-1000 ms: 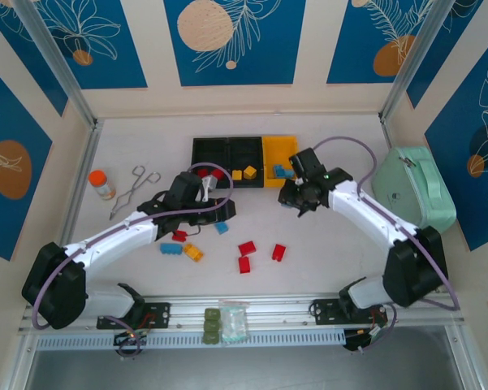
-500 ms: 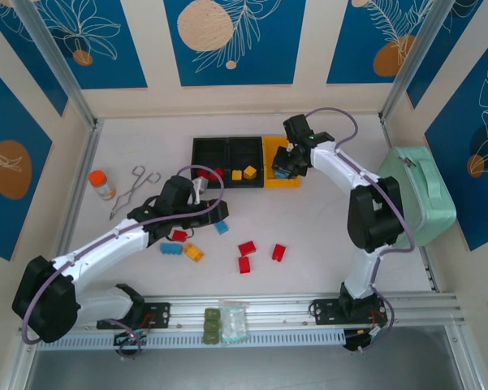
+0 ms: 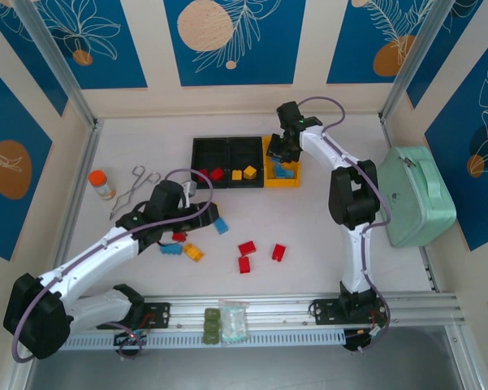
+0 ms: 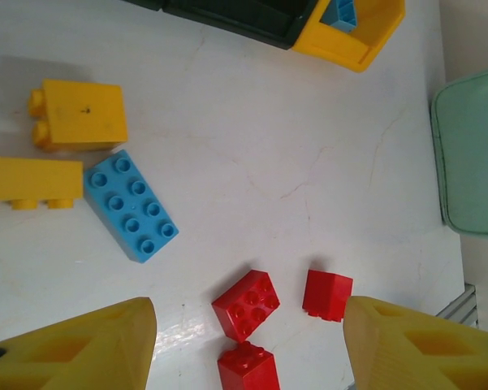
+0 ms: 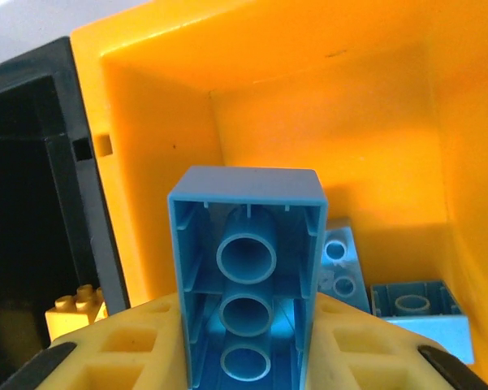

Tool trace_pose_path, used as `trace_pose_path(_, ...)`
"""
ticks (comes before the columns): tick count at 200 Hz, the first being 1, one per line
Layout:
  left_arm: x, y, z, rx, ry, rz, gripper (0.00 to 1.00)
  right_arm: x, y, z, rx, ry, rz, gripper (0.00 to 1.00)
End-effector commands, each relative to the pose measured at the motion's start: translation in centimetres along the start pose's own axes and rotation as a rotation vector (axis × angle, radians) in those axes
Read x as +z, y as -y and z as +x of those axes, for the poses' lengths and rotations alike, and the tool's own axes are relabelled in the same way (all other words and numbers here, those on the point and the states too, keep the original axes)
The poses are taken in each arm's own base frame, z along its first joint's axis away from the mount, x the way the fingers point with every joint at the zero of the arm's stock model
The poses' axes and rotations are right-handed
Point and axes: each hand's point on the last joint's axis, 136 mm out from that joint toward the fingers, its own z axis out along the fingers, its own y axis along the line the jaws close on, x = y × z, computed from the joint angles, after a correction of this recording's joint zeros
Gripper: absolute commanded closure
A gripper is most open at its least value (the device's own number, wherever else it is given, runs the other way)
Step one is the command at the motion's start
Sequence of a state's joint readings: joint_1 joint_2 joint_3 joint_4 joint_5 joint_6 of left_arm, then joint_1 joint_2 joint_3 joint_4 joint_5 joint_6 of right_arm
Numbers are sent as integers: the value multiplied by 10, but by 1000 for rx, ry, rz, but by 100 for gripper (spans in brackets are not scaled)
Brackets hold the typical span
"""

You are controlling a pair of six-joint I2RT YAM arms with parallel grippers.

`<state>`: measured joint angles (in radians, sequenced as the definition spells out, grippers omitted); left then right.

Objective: Sort the legos into containers by color
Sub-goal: Place the lego in the container.

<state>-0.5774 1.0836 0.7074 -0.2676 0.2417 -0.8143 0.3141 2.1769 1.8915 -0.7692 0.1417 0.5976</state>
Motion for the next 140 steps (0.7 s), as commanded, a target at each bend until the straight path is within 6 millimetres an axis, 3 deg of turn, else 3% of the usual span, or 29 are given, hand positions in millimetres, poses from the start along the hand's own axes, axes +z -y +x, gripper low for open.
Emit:
trace_pose_path(1,-3,-11,0,-16,4,-31,38,6,4,0,-7,-35,29,67)
trace_pose_path(65,-5,-15,-2,-25,10,-39,38,7,5,-5,-4,-24,49,54)
trace_pose_path(101,-8,-19,-2,-28,19,-55,38,-13,-3,-9,-32,19,35,50)
trace_pose_path(140,-13,-29,3,-36,19,-94,37,-43,-11,3,-59,65,-8,50)
